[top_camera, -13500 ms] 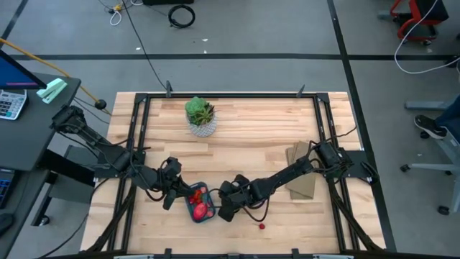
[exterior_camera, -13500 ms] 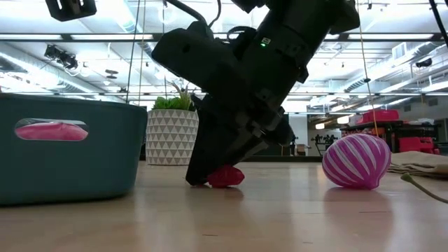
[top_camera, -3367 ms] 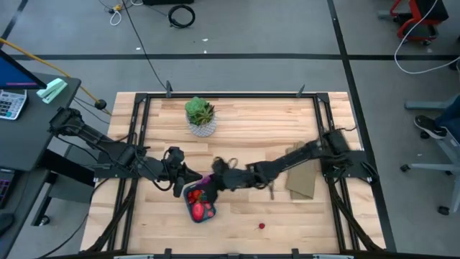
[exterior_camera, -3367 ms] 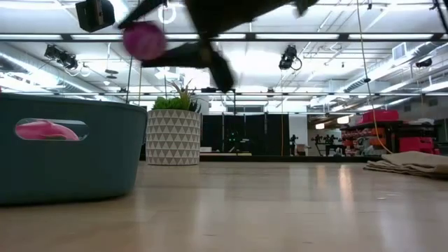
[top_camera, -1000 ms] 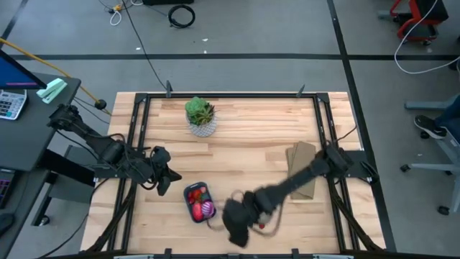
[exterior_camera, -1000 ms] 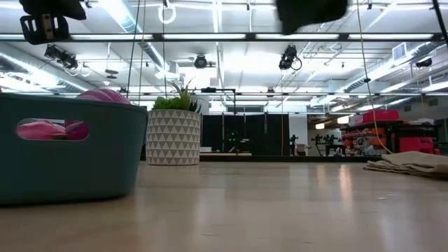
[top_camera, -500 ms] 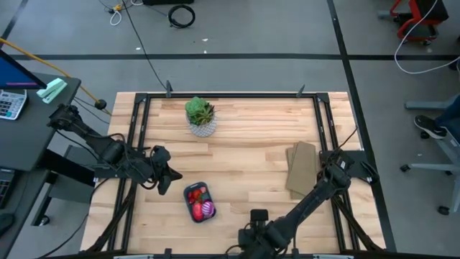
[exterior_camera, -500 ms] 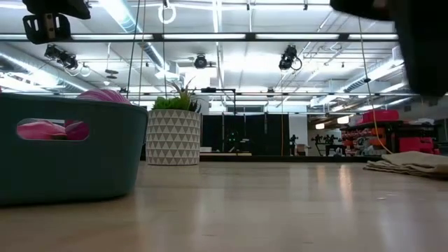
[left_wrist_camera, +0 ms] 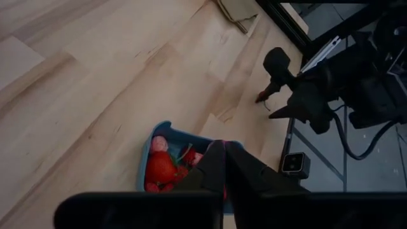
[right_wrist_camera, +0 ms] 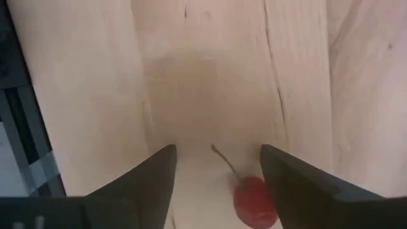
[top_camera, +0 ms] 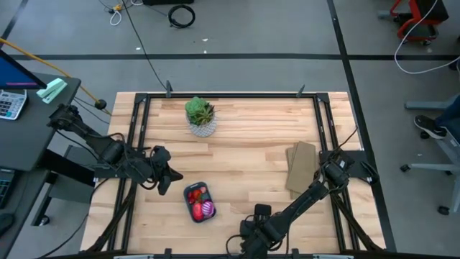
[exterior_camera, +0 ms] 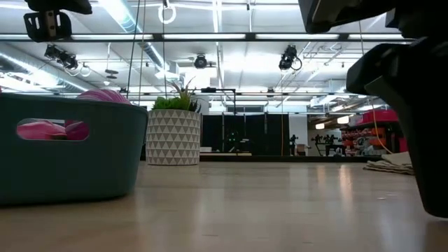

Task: Pick and placing Produce into tupperware
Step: Put the red cherry into the bin

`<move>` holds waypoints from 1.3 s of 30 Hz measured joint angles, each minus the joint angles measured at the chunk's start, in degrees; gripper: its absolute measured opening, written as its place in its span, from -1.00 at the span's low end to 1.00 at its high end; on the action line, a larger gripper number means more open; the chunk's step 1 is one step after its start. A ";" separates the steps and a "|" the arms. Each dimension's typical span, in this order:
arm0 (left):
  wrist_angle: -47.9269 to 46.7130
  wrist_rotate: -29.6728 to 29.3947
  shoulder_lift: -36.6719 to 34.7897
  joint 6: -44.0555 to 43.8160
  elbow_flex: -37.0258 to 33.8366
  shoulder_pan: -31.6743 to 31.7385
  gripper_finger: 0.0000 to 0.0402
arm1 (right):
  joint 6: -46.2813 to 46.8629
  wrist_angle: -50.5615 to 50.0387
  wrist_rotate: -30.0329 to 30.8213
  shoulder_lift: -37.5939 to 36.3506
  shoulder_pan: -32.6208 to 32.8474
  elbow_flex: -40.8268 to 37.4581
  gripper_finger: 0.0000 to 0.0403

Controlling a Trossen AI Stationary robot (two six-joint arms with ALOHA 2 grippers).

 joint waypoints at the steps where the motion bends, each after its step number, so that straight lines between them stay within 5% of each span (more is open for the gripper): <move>1: 0.00 0.00 0.00 0.02 0.00 0.00 -0.93 | -0.03 0.04 0.08 -0.03 0.00 -0.05 0.17; 19: -0.13 -0.04 0.00 0.05 0.00 0.04 -0.88 | 2.00 0.67 -0.89 -0.20 -2.03 -0.10 -0.95; 27: 0.02 -0.07 0.00 0.05 0.00 0.02 -0.96 | 3.93 6.59 0.81 -3.02 -7.22 0.32 -0.98; 39: 0.04 -0.06 0.00 0.06 0.00 0.02 -0.90 | -1.18 31.97 9.15 -10.98 -17.89 0.38 -0.99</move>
